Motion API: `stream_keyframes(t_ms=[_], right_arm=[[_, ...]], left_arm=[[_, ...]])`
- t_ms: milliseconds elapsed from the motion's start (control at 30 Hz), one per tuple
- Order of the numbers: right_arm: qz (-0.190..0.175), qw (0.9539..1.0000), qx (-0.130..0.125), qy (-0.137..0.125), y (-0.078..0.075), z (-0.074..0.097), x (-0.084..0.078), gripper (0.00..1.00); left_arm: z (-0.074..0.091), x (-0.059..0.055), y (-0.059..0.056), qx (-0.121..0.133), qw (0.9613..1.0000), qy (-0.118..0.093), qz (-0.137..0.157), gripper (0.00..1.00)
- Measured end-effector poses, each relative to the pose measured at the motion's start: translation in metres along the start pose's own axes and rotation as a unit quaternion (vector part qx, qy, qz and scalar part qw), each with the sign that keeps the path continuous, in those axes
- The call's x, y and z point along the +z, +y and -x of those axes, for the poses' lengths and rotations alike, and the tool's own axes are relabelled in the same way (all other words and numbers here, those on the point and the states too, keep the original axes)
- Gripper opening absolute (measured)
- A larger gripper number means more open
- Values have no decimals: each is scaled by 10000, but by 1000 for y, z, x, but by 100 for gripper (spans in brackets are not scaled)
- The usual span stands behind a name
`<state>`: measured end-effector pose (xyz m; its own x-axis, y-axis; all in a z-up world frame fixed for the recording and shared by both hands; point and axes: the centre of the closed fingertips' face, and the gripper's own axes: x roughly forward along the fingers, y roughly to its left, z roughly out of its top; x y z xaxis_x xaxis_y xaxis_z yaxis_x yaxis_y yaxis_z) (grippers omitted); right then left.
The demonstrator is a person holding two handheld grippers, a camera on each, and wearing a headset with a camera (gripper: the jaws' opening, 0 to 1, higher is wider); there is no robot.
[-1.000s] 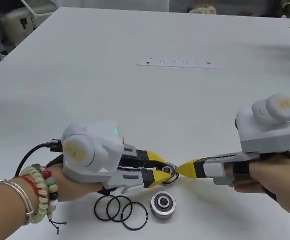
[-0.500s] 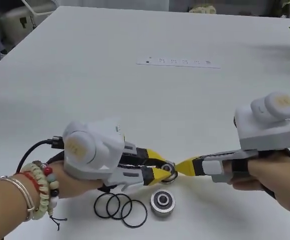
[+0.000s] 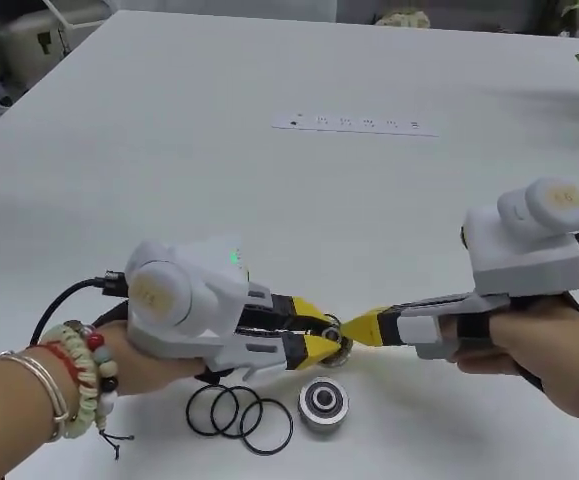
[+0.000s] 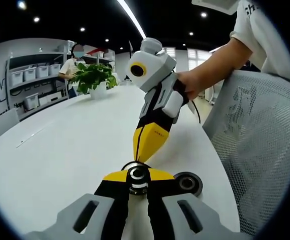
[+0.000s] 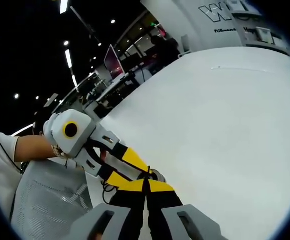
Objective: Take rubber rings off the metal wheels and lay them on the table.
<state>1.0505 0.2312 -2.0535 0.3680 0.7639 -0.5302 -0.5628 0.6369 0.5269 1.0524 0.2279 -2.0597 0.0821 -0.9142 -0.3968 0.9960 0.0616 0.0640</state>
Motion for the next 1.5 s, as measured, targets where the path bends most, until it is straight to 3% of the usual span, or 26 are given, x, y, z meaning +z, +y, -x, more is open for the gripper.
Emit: stream_keyframes(t_ms=[233, 367, 433, 500, 633, 833, 933, 1100, 1333, 1500], right_arm=[[67, 9998, -101, 125, -3, -1, -6, 0], [131, 9997, -111, 180, -2, -1, -7, 0], [138, 9996, -127, 187, -3, 0, -7, 0], [159, 9996, -136, 206, -4, 0, -8, 0], [137, 9997, -124, 183, -6, 4, -6, 0], [190, 9994, -132, 244, -4, 5, -7, 0], [221, 9993, -121, 261, -3, 7, -7, 0], [265, 9994, -75, 203, 3, 10, -3, 0], [321, 9993, 9, 183, 10, 11, -1, 0], [372, 9992, 56, 164, 14, 13, 1, 0]], left_arm=[[0, 2, -1, 87, 9998, 100, -133, 8], [1, 2, -1, -13, 9993, 292, -213, 9], [4, 0, -3, -153, 9993, 333, -88, 9], [7, -1, -4, -209, 9992, 346, 56, 15], [16, -2, -9, -317, 9984, 461, -125, 24], [33, 10, -16, -432, 9978, 450, -227, 38], [46, 19, -13, -334, 9982, 372, -328, 43], [66, 31, -11, -141, 9994, 195, -243, 53], [91, 41, -9, 165, 9997, 72, -192, 61], [107, 44, -13, 285, 9994, 99, -137, 71]])
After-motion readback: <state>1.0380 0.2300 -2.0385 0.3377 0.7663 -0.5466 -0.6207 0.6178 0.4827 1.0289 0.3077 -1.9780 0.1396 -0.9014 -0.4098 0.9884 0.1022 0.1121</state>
